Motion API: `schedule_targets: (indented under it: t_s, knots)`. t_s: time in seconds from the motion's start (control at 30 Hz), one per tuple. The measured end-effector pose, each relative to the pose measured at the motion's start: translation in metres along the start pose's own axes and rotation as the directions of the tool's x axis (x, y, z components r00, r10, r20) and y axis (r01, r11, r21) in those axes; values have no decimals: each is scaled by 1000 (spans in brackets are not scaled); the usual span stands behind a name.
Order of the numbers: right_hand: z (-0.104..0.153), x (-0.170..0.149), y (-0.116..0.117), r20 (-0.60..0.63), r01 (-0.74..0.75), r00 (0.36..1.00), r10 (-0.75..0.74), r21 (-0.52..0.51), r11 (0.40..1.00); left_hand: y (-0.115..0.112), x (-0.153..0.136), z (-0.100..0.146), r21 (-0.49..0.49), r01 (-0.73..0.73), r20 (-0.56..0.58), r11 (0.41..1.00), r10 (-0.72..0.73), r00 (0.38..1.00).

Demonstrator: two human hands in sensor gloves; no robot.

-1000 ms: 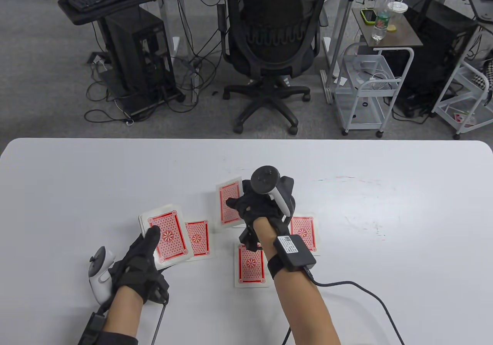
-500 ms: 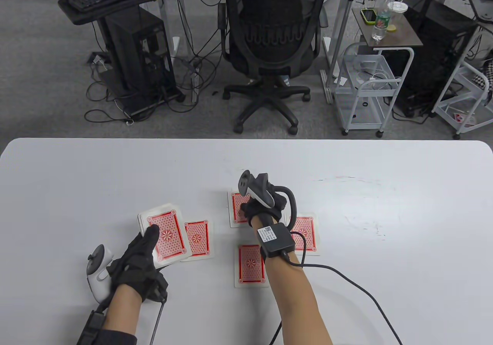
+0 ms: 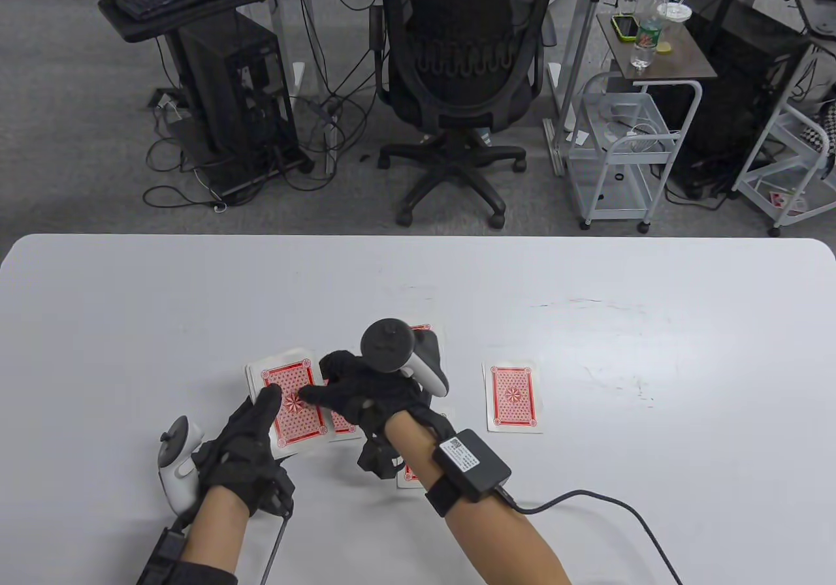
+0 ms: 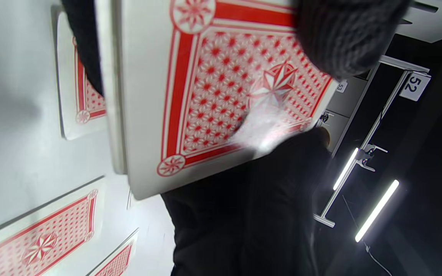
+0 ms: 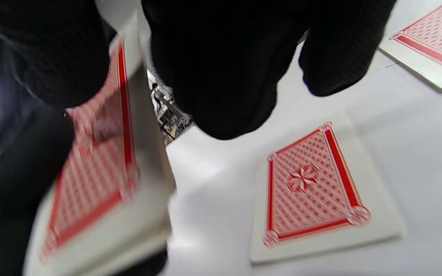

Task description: Four-player card dealing with fan arrangement

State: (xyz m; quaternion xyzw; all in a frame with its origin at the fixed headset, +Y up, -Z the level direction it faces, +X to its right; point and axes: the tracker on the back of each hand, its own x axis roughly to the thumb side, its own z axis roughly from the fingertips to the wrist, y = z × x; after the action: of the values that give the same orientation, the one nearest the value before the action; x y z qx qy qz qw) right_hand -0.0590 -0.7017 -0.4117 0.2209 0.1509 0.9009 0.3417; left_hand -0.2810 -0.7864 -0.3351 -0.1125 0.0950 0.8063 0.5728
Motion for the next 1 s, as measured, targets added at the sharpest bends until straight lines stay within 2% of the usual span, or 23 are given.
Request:
schedule_targets:
  t_s: [0.03, 0.07, 0.2, 0.33, 0.4, 0.57, 0.63, 0.73, 0.8, 0.93, 1.0]
  knots:
    - [4, 2, 3, -7, -48, 999, 48, -68, 997, -1, 0, 3, 14, 17, -9, 1000, -17, 1000]
    - [5, 2, 3, -6, -35, 999, 35, -105, 994, 0, -1, 3, 39, 33, -4, 999, -33, 999]
    - [13, -8, -1, -24, 83, 996, -88, -166, 983, -4, -3, 4, 3, 5, -6, 1000, -5, 1000]
    - [21, -29, -17, 1, 258, 966, -260, -132, 957, -13, -1, 2, -64, -12, -1, 998, 12, 1000]
    - [28, -38, -26, 3, 302, 953, -304, -138, 943, -18, 0, 3, -73, 30, -1, 997, -30, 1000]
    - [50, -71, -62, -72, 272, 955, -289, -186, 944, -17, -4, 5, -54, 21, -35, 998, -23, 999]
    - [62, -90, -81, -129, 225, 958, -257, -223, 949, -15, -3, 5, -46, 25, -36, 999, -27, 999]
    - [80, -120, -106, -260, 50, 957, -129, -288, 956, -13, -3, 4, -43, 20, -40, 999, -22, 999]
    - [88, -139, -116, -361, -74, 932, -33, -277, 958, -13, -4, 3, -44, 20, -44, 999, -22, 999]
    - [97, -173, -119, -553, -323, 821, 139, -249, 913, -13, -4, 3, -44, 35, -48, 998, -37, 998]
    - [95, -185, -114, -637, -465, 724, 263, -169, 869, -13, -4, 3, -39, 40, -48, 998, -42, 998]
